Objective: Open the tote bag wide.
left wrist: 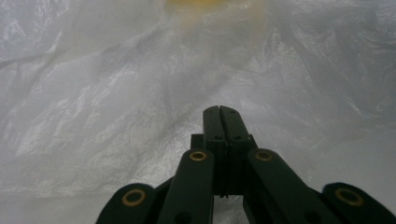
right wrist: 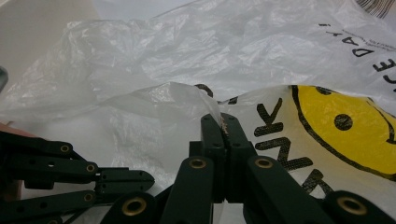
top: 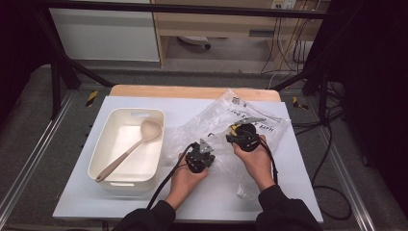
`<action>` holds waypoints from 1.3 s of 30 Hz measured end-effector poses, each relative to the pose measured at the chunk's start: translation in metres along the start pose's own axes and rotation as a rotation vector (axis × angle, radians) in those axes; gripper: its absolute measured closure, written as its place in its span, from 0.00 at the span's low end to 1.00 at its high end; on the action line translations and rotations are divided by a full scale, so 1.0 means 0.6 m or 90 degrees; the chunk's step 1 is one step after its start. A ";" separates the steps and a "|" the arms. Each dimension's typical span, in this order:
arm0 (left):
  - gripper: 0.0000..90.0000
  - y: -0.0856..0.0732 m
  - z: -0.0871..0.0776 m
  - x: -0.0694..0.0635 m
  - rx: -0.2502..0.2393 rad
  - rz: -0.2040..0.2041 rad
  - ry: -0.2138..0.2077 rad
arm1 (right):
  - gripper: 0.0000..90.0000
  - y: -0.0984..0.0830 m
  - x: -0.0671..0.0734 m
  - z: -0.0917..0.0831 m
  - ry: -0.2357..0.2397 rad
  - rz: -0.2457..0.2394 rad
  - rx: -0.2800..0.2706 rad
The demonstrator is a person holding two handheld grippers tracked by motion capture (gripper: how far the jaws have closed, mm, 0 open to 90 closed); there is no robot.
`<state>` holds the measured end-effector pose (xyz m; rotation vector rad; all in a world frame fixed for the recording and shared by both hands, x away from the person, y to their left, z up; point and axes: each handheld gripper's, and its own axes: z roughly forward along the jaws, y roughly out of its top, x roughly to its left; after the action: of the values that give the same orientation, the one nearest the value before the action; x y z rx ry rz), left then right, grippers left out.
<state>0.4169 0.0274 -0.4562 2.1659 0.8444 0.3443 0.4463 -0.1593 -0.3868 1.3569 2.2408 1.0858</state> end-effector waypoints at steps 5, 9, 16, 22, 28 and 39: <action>1.00 -0.002 -0.001 0.003 0.000 0.006 -0.005 | 1.00 0.019 0.002 0.003 -0.005 0.003 -0.006; 1.00 -0.003 -0.002 0.006 -0.001 0.007 -0.010 | 1.00 0.035 0.005 0.004 -0.007 0.004 -0.012; 1.00 -0.003 -0.002 0.003 -0.004 0.012 -0.007 | 1.00 0.060 0.005 -0.005 -0.016 0.003 -0.025; 1.00 -0.004 -0.002 0.005 -0.005 0.013 -0.011 | 1.00 0.077 0.000 -0.019 -0.021 0.006 -0.041; 1.00 -0.003 -0.002 0.006 -0.004 0.017 -0.012 | 1.00 0.093 -0.003 -0.035 -0.029 0.010 -0.056; 1.00 -0.004 -0.002 0.007 -0.004 0.020 -0.014 | 1.00 0.114 -0.008 -0.059 -0.036 0.014 -0.074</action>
<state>0.4186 0.0319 -0.4572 2.1749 0.7961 0.3378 0.4703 -0.1606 -0.3134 1.3505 2.0935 1.1516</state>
